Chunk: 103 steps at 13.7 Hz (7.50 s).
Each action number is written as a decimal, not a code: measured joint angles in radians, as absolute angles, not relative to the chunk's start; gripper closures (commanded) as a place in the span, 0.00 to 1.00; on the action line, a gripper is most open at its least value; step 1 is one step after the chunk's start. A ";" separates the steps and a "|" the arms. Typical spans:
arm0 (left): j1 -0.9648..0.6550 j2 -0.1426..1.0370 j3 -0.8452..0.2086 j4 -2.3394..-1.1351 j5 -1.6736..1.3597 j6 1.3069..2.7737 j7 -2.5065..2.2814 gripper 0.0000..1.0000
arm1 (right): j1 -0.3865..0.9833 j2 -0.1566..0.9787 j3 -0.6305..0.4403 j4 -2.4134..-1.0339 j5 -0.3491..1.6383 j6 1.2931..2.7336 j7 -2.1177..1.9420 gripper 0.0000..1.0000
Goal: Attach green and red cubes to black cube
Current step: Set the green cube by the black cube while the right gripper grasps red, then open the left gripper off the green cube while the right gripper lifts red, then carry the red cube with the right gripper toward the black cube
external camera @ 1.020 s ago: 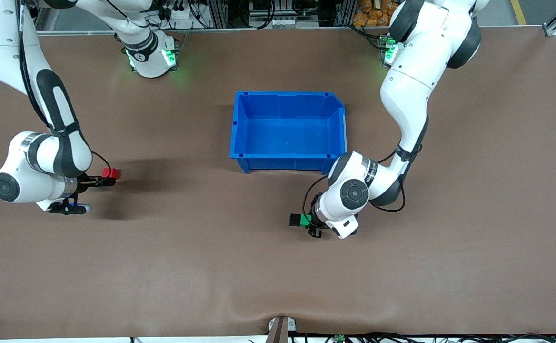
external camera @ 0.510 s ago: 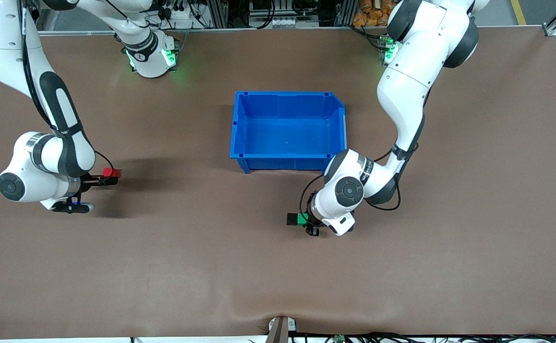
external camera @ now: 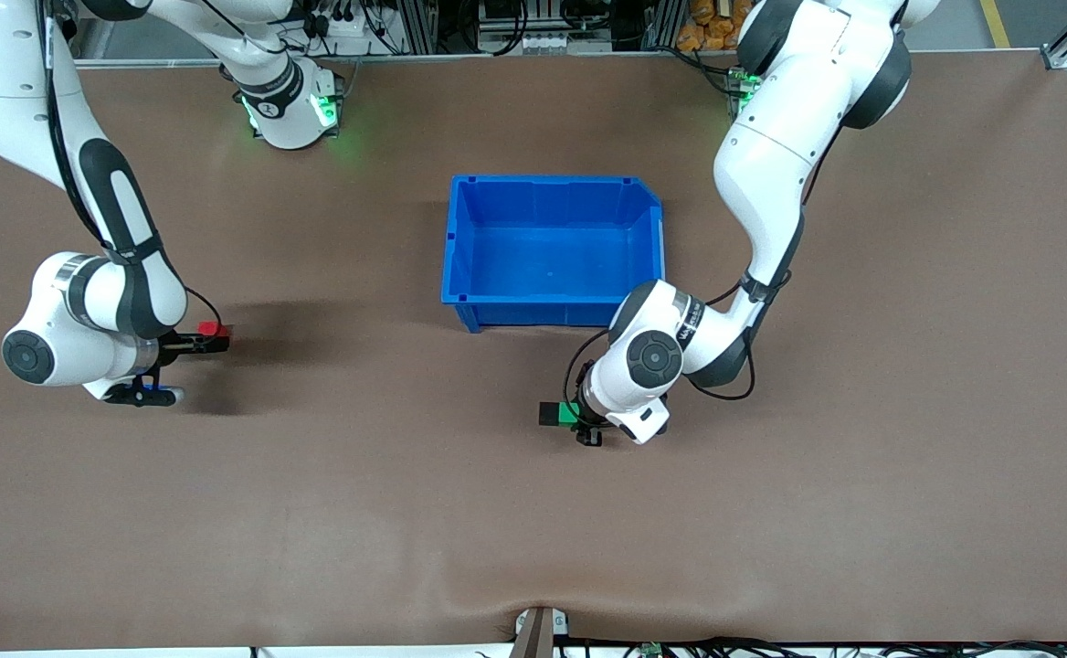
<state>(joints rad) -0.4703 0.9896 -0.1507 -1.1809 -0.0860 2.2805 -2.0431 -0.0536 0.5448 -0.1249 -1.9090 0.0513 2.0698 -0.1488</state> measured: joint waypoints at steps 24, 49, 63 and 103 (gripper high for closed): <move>-0.100 0.306 -0.138 -1.191 -0.082 1.408 -0.887 0.00 | -0.060 0.559 -0.128 -1.933 0.051 2.109 -0.189 1.00; -0.047 0.087 -0.091 -1.328 0.069 1.405 -0.257 0.00 | -0.052 0.559 -0.115 -1.886 0.101 2.070 0.086 1.00; -0.047 -0.049 -0.055 -1.566 0.068 1.535 -0.174 0.00 | -0.004 0.559 -0.111 -1.861 0.169 2.069 0.309 1.00; -0.048 -0.054 -0.054 -1.566 0.068 1.518 -0.135 0.00 | 0.158 0.638 -0.105 -1.705 0.452 2.071 0.874 1.00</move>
